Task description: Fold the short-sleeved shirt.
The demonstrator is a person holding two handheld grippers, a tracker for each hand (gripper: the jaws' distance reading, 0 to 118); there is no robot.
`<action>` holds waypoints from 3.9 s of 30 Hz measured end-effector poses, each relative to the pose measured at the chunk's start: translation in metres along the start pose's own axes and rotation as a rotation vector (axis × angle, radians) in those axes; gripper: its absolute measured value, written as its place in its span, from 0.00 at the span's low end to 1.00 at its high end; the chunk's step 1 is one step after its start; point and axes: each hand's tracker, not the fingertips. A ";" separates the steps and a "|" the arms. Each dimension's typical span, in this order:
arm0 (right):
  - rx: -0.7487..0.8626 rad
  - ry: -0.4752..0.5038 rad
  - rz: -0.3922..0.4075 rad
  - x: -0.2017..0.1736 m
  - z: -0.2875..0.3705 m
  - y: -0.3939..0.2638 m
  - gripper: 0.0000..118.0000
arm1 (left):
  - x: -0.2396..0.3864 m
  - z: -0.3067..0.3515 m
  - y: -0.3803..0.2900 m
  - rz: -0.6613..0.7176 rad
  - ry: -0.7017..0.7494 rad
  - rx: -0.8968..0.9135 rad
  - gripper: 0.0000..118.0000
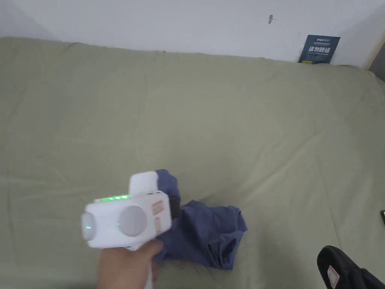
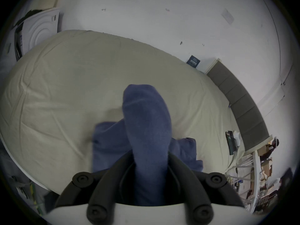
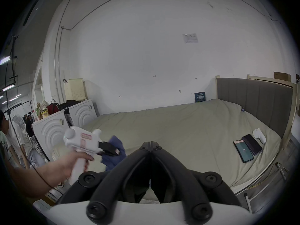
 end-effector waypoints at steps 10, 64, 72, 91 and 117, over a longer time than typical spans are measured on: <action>0.041 -0.028 -0.034 0.022 0.014 0.000 0.01 | 0.032 -0.056 -0.034 -0.061 0.049 -0.071 0.37; -0.674 0.348 -0.618 0.091 -0.278 -0.149 0.01 | -0.145 -0.026 -0.014 0.179 -0.560 -0.177 0.99; -0.644 0.374 -0.595 0.091 -0.275 -0.148 0.01 | -0.114 -0.085 -0.022 0.290 -0.550 -0.201 0.92; -0.458 0.365 -0.301 0.041 -0.186 -0.072 0.01 | -0.412 0.109 0.120 -0.034 0.045 -0.166 0.23; -0.340 0.202 -0.169 0.006 -0.147 -0.027 0.01 | -0.407 0.278 0.093 -0.099 0.380 0.217 0.10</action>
